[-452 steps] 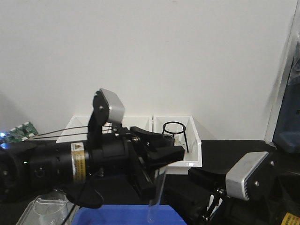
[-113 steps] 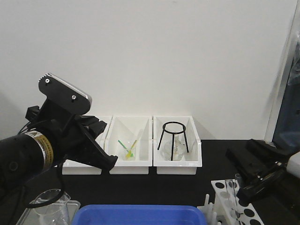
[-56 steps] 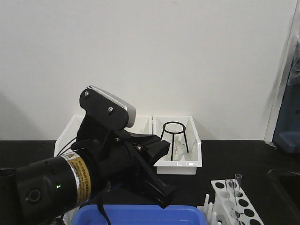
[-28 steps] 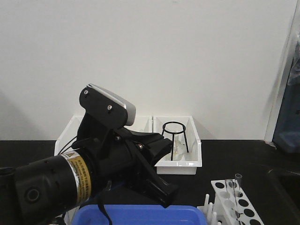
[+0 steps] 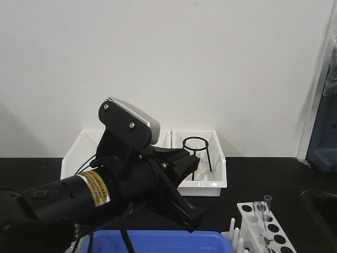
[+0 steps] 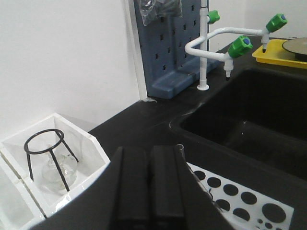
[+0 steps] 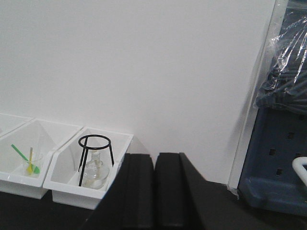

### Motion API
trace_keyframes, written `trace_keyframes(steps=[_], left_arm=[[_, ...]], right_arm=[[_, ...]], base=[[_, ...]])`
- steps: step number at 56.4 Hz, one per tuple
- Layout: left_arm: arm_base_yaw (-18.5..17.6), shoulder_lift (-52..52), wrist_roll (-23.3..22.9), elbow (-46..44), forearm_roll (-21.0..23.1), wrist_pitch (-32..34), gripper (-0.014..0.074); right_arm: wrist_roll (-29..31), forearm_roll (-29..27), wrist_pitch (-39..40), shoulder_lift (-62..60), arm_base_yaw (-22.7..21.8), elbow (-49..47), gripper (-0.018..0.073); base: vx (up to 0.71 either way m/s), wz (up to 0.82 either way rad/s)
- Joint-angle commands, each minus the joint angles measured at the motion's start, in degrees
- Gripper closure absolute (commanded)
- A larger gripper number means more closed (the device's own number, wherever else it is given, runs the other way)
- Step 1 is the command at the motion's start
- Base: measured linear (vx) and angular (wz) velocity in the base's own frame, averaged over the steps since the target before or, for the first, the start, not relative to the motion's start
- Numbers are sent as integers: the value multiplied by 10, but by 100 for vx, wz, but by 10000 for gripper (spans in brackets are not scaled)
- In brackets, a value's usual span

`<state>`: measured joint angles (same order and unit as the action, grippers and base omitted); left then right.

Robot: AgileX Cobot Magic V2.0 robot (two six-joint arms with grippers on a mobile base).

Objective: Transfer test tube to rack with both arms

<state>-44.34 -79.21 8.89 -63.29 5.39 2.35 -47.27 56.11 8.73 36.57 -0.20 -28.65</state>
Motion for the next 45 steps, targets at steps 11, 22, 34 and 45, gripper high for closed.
trace_keyframes(steps=[11,22,34,45], left_arm=[[12,19,84,-15,77,56,603],[54,81,85,72,75,51,603],[117,252,84,258,76,52,603],[209,491,84,464,75,52,603]], right_arm=[[1,0,25,-1,-3,-18,570],[1,0,23,-1,-3,-18,570],[1,0,23,-1,-3,-18,570],[1,0,23,-1,-3,-18,570]], base=[[0,0],[0,0],[0,0],[0,0]])
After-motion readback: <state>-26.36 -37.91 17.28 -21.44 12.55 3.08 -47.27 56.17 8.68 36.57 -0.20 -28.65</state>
